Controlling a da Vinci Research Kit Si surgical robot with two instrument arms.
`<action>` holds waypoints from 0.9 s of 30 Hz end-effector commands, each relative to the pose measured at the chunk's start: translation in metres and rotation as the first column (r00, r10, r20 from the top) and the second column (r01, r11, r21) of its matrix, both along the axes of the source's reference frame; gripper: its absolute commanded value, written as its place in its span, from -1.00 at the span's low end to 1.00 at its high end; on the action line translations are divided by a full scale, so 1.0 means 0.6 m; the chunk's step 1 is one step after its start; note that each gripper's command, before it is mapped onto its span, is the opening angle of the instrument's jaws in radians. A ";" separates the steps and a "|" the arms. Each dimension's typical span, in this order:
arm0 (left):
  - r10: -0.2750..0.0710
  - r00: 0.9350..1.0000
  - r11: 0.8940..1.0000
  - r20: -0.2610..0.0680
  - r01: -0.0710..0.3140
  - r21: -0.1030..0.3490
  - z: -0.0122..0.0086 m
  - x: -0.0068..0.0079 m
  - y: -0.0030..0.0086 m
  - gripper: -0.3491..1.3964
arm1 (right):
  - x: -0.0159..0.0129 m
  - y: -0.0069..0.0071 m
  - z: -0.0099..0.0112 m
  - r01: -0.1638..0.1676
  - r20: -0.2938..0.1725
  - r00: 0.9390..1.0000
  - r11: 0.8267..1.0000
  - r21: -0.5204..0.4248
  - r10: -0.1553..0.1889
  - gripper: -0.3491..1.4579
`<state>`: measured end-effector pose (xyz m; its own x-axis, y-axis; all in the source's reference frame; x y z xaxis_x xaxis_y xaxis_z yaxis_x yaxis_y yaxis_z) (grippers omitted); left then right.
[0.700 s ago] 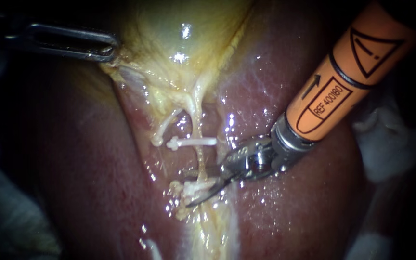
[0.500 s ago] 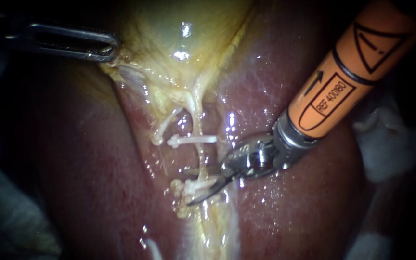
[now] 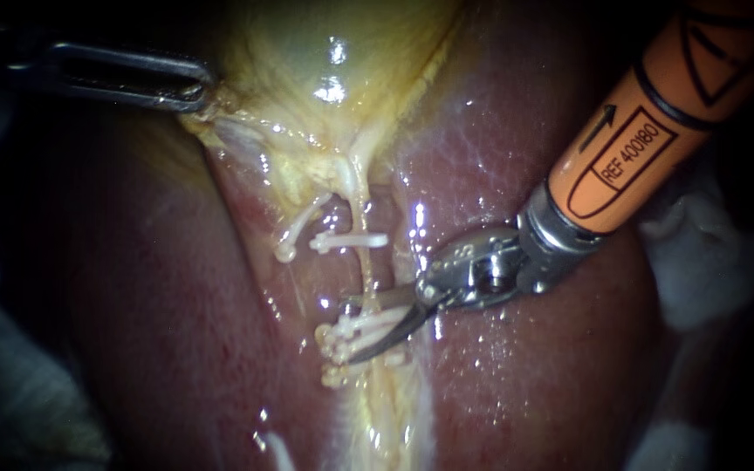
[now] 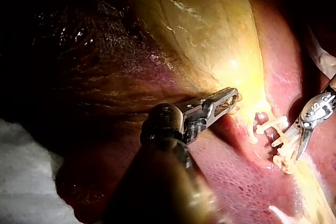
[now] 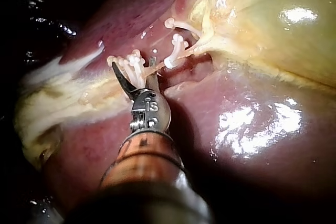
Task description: Go to the cutting position right tube
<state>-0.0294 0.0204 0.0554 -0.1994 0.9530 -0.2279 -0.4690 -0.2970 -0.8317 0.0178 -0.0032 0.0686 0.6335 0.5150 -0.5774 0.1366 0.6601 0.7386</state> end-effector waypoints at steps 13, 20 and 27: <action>0.000 1.000 1.000 0.000 0.000 0.000 0.0000 0.0000 0.0000 -1.00 | 0.0034 0.0012 0.0012 -0.029 -0.097 0.994 0.993 0.112 0.040 0.88; 0.000 1.000 1.000 0.000 0.000 0.000 0.0000 0.0000 0.0000 -1.00 | 0.0063 0.0017 0.0020 -0.061 -0.132 0.988 0.989 0.136 0.079 0.92; 0.000 1.000 1.000 0.000 0.000 0.000 -0.0001 0.0000 0.0000 -1.00 | 0.0071 0.0020 0.0015 -0.082 -0.164 0.980 0.983 0.161 0.109 0.94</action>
<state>-0.0294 0.0204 0.0554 -0.1996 0.9530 -0.2280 -0.4688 -0.2972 -0.8318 0.0220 -0.0020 0.0695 0.4726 0.6636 -0.5799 0.2113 0.5535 0.8056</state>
